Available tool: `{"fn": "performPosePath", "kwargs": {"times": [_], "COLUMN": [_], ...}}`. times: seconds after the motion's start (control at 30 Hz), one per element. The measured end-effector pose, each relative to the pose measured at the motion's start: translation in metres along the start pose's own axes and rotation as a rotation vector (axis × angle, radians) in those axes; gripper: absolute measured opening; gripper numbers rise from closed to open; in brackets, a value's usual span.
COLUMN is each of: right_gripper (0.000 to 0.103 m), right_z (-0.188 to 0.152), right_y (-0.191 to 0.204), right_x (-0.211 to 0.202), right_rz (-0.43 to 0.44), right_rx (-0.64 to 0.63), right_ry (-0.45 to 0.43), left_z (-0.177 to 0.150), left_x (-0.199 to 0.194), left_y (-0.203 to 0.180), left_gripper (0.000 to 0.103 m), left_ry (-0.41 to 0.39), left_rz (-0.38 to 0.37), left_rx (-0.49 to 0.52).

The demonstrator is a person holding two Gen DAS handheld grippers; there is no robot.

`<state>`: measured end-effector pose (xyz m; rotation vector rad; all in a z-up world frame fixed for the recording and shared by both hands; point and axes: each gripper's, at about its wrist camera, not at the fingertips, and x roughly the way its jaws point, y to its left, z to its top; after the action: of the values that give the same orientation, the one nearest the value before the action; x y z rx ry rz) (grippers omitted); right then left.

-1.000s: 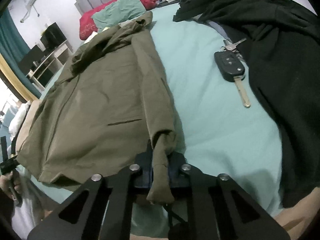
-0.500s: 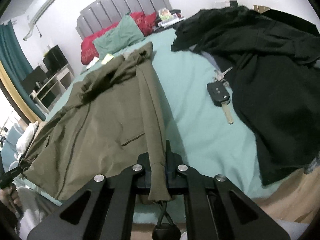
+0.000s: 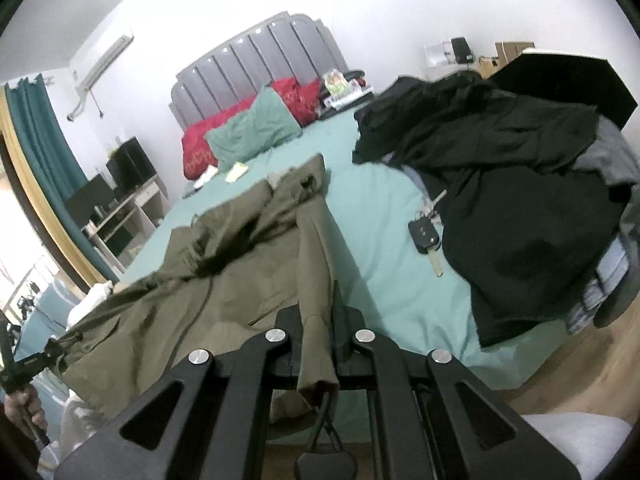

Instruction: Fold large clothes

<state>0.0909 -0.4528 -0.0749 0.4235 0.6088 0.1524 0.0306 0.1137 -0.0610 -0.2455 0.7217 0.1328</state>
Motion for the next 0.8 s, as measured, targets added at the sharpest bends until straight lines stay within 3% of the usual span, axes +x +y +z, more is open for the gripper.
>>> {"fn": "performPosePath", "kwargs": {"times": [0.4,0.8], "right_gripper": [0.005,0.005], "right_z": [0.026,0.048], "right_y": [0.019,0.035], "right_x": [-0.06,-0.089], "right_rz": [0.038,0.097], "right_rx": [-0.034,-0.062], "right_ry": [-0.075,-0.092], "left_z": [0.006,0.025], "left_x": [-0.074,-0.103], "left_y": [-0.008,-0.008], "left_gripper": [0.013,0.013], "left_ry": [-0.092,-0.151], "left_rz": [-0.062,-0.096], "left_rx": [0.019,0.033]}}
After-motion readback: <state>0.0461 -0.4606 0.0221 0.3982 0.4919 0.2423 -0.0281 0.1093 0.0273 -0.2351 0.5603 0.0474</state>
